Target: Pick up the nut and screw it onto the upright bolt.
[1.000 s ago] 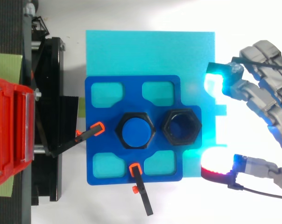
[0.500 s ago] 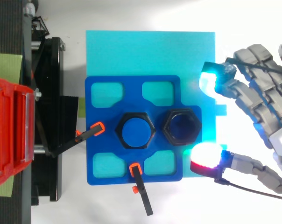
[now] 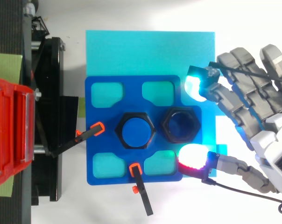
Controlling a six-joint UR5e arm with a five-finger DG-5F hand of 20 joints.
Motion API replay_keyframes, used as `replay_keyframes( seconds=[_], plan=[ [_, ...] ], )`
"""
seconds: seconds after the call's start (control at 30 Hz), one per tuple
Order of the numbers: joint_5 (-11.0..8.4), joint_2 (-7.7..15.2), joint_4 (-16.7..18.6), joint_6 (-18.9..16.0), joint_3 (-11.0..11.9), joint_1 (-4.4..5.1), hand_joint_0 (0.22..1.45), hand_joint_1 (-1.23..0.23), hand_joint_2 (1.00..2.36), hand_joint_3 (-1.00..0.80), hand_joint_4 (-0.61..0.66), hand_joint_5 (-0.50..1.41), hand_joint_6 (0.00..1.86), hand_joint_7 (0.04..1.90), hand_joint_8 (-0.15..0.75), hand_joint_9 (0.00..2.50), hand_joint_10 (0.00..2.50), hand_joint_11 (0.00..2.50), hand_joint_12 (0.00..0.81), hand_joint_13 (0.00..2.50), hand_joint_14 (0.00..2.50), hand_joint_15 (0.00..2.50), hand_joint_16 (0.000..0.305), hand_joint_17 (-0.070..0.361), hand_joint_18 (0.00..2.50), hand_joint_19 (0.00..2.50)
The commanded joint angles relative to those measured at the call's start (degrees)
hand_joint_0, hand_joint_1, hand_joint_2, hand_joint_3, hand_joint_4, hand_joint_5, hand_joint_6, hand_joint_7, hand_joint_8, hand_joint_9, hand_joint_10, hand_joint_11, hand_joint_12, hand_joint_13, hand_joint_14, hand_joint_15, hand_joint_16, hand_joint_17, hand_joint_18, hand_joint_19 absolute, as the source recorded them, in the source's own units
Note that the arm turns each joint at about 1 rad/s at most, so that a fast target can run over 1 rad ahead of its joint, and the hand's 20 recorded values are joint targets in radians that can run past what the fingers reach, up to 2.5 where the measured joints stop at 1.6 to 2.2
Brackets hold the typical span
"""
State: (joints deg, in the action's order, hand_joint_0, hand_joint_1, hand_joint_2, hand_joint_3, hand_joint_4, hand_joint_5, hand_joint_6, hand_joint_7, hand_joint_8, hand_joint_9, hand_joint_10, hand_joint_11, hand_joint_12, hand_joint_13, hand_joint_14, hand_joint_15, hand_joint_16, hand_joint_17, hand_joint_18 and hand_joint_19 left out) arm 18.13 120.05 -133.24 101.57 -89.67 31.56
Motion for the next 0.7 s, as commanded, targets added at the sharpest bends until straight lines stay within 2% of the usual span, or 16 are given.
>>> replay_keyframes(
  seconds=[0.0,0.23,0.47,0.67],
  plan=[
    [1.38,0.1,0.0,0.03,0.02,-0.27,0.36,-0.6,1.0,-0.5,0.22,-0.24,0.5,0.74,0.289,0.3,0.0,0.0,0.417,0.29,0.0,0.0,0.054,0.121,0.02,0.0],
    [1.73,0.1,-0.27,0.03,0.02,-0.27,0.36,-0.6,1.0,-0.5,0.22,-0.24,0.5,0.74,0.288,0.31,0.0,0.0,0.415,0.3,0.0,0.0,0.053,0.119,0.03,0.0],
    [3.05,0.1,-0.27,0.03,0.02,-0.36,0.37,-0.6,1.0,-0.5,0.22,-0.23,0.5,0.74,0.29,0.32,0.0,0.0,0.412,0.31,0.0,0.0,0.052,0.118,0.04,0.0],
    [3.05,0.1,-0.36,-0.14,0.02,-0.36,0.38,-0.58,1.0,-0.5,0.23,-0.23,0.5,0.75,0.291,0.33,0.0,0.0,0.402,0.33,0.0,0.0,0.051,0.115,0.05,0.0]
  ],
)
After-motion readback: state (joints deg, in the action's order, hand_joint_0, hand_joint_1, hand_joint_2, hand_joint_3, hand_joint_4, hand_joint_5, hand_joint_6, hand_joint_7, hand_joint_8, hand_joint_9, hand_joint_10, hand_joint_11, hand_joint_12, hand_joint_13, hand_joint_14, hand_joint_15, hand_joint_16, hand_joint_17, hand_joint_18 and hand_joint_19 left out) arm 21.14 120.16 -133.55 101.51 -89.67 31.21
